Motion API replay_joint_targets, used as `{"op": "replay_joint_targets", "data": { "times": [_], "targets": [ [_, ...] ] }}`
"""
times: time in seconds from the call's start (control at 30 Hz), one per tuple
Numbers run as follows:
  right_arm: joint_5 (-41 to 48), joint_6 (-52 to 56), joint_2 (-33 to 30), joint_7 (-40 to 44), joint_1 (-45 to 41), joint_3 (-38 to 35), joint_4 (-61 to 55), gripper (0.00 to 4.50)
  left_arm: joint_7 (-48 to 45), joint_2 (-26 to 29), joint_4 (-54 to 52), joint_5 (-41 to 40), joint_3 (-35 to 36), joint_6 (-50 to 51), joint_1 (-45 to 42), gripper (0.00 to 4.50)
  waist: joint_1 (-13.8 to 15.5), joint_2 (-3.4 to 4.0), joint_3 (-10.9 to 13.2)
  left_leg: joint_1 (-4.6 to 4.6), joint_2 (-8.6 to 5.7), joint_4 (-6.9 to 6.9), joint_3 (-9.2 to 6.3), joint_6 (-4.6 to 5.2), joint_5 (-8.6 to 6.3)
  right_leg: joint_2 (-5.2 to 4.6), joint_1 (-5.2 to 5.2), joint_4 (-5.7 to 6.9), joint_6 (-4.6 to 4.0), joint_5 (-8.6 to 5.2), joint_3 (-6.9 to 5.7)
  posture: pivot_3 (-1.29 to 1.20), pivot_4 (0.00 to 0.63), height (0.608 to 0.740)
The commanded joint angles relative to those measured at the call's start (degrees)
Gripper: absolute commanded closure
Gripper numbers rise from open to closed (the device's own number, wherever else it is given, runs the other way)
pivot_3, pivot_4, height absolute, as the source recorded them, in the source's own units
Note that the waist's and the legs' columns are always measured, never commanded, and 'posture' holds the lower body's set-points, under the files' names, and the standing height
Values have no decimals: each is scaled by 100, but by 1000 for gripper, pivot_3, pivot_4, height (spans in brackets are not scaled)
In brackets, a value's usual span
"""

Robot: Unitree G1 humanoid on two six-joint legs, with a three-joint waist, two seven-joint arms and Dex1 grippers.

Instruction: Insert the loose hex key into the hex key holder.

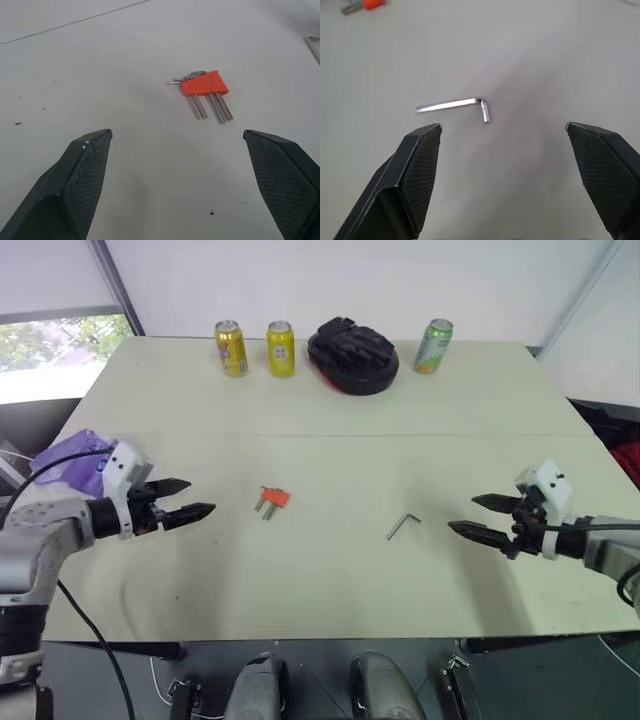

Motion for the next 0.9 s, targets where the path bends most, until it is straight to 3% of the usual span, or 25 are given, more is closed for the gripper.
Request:
{"op": "replay_joint_targets", "data": {
  "times": [0.03,0.43,0.6,0.77,0.9],
  "targets": [
    [30,18,14,-27,-141,-7,-67,361,24,4,-61,7,128,-123,-48,108,0,0,0,0,0,0,0,0,0,0,0,0,0,0,0,0,150,739],
    [-79,-170,279,-184,-513,254,129,361,98,-198,94,-150,144,-136,-413,108,4,0,0,0,0,4,0,0,0,0,1,1,0,0,0,0,150,739],
    [-511,-592,1438,-674,-1251,1214,261,361,-458,-100,98,-76,-384,-104,-1046,108,-44,-5,-2,2,-1,12,1,-1,0,8,2,10,1,1,-1,0,150,739],
    [-862,-1088,2562,-543,-1825,2256,733,361,-1354,376,312,489,-1197,-516,-1281,108,-42,5,4,0,-1,4,3,0,0,15,-9,12,1,1,0,0,150,739],
    [-1347,-1649,3264,-530,-2227,2853,1493,361,-1573,396,401,627,-1360,-654,-1374,108,-23,6,6,-1,-1,9,12,-2,1,17,-8,15,0,0,-2,0,150,739]
  ]
}}
